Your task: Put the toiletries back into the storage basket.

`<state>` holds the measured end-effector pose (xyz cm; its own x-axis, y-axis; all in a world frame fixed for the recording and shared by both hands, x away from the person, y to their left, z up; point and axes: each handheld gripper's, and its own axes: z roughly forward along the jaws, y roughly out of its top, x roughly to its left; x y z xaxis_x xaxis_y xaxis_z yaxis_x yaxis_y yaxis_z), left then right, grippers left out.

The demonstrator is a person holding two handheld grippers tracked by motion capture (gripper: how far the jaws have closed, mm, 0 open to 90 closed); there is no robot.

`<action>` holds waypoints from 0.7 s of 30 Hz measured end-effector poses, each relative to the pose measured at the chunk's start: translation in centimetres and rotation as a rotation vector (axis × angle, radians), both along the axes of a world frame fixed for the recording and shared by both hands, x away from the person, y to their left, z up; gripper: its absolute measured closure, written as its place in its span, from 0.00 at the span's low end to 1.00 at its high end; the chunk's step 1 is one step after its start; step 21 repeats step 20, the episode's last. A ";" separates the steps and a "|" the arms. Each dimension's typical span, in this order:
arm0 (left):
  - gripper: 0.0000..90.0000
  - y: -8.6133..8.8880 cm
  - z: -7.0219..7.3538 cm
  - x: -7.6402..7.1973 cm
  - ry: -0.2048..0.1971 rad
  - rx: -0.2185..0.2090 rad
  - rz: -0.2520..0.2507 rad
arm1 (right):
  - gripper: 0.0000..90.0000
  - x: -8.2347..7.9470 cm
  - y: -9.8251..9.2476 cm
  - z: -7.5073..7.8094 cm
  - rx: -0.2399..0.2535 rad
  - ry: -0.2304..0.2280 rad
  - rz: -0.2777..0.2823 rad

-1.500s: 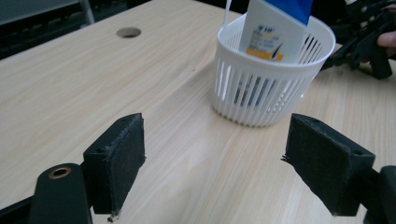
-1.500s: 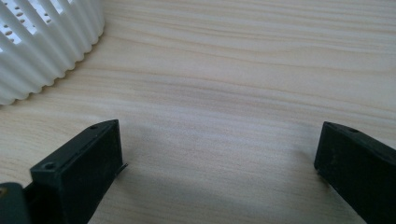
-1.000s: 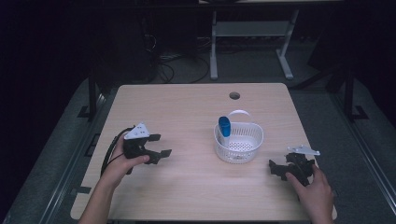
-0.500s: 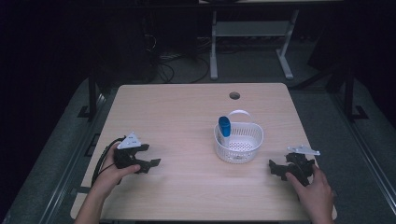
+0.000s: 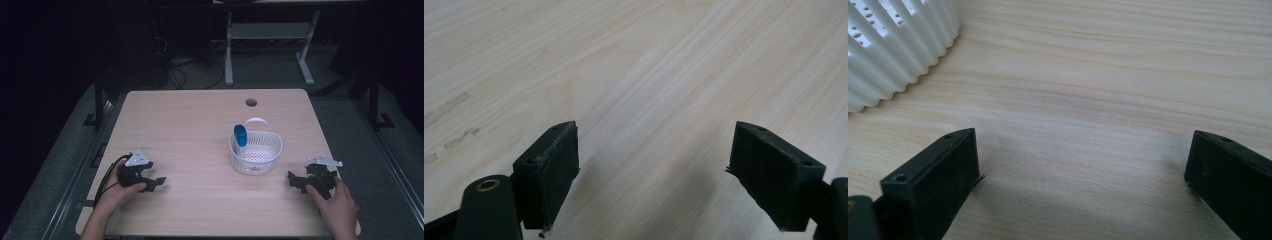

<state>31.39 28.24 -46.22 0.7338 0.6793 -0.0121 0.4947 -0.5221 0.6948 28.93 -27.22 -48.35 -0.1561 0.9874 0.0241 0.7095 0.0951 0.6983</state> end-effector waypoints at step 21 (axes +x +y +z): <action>0.15 1.2 -1.3 0.0 -0.040 -0.017 0.003 | 0.01 0.0 0.0 0.0 0.000 0.000 0.000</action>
